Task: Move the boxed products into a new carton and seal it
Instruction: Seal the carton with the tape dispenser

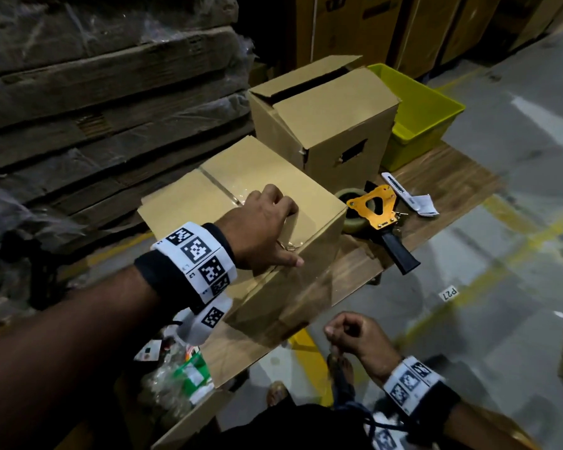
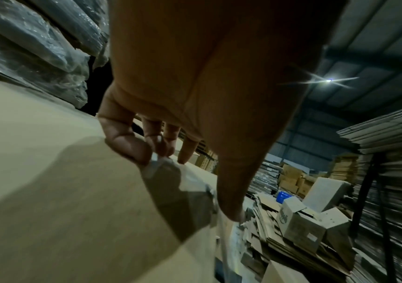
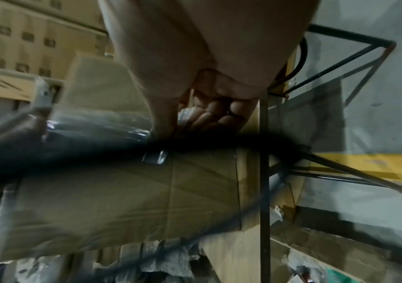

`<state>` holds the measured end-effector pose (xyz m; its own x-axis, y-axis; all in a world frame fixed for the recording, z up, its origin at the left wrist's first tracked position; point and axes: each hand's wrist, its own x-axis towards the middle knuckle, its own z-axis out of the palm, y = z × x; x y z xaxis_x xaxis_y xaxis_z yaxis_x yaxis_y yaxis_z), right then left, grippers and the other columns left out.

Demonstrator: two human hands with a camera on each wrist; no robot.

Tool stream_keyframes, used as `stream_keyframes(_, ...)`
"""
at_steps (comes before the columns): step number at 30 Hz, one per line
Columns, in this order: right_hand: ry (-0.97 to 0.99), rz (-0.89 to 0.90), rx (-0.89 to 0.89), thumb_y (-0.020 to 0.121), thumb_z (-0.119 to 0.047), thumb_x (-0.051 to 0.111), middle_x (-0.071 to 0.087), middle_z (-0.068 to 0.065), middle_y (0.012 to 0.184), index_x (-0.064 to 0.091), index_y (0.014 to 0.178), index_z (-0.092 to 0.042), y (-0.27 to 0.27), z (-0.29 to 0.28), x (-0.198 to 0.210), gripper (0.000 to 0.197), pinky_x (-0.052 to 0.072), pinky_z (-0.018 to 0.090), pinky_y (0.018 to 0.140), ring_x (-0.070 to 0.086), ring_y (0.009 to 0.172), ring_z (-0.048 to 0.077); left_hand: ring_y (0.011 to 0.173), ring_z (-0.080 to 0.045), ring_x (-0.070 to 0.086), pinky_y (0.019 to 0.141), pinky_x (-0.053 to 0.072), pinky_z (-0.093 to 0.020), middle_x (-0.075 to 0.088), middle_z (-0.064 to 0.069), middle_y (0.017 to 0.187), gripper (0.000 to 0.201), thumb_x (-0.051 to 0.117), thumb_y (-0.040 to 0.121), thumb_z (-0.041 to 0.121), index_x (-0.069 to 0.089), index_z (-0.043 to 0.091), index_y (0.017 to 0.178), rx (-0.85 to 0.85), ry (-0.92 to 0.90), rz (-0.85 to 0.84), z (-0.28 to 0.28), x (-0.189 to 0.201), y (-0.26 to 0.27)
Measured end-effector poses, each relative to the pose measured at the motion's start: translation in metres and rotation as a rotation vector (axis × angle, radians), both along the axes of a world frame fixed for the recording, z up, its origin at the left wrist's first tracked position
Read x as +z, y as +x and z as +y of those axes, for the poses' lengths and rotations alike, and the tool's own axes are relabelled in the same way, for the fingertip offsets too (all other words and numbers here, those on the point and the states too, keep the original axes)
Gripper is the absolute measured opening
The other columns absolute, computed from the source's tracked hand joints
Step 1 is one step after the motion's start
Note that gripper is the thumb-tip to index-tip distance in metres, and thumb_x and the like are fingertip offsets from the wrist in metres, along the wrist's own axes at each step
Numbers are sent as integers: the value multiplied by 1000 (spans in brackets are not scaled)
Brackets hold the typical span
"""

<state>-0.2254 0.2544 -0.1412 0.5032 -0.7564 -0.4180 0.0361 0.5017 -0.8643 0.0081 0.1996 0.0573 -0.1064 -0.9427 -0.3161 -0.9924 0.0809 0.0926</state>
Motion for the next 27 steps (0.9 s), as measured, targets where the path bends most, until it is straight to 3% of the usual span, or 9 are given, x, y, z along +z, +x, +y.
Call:
stream_keyframes(3,-37,72,9,81,-3,73,58,9,57,62,74,-1,26,-10,-12,13,47,23,52,58,49,13,128,-22,34,96,48,-39,28,-3,146,91,72,72,65,33,25,145,27,-30,1,3,-3,-2)
stream_keyframes(8,-52,17,7,82,3,68,62,6,55,59,64,-3,61,-30,-32,21,50,25,53,58,49,13,129,-21,34,95,49,-38,28,-3,146,90,73,74,63,33,26,145,53,-40,1,5,-1,-2)
stream_keyframes(11,-90,25,7,83,6,66,65,2,57,61,58,-12,72,-42,-38,31,51,22,55,59,50,10,126,-20,35,89,49,-36,28,-2,143,89,74,72,63,34,27,143,66,-68,-23,7,-4,-5)
stream_keyframes(15,-146,106,38,84,-3,71,65,2,61,57,65,-8,78,-54,-43,24,50,22,61,58,57,9,120,-21,35,84,54,-38,30,-2,140,94,77,64,64,34,27,139,95,-119,-100,10,-12,-13)
stream_keyframes(20,-217,207,-53,79,-12,78,69,9,69,65,75,7,76,-54,-47,23,50,22,62,62,64,12,118,-24,35,80,56,-39,28,-4,139,104,79,60,64,29,23,142,94,-114,-197,12,-16,-17)
stream_keyframes(25,-256,337,-37,71,-24,84,69,-1,59,65,60,-11,80,-56,-41,26,49,26,59,63,55,10,115,-25,36,78,55,-41,27,-5,139,104,80,61,61,28,22,142,98,-101,-233,13,-18,-19)
stream_keyframes(27,-337,541,-58,60,-45,86,65,-3,55,59,58,-13,73,-61,-42,42,50,27,54,62,54,11,115,-25,36,79,54,-41,26,-6,139,105,80,61,60,26,22,143,99,-96,-243,14,-18,-21)
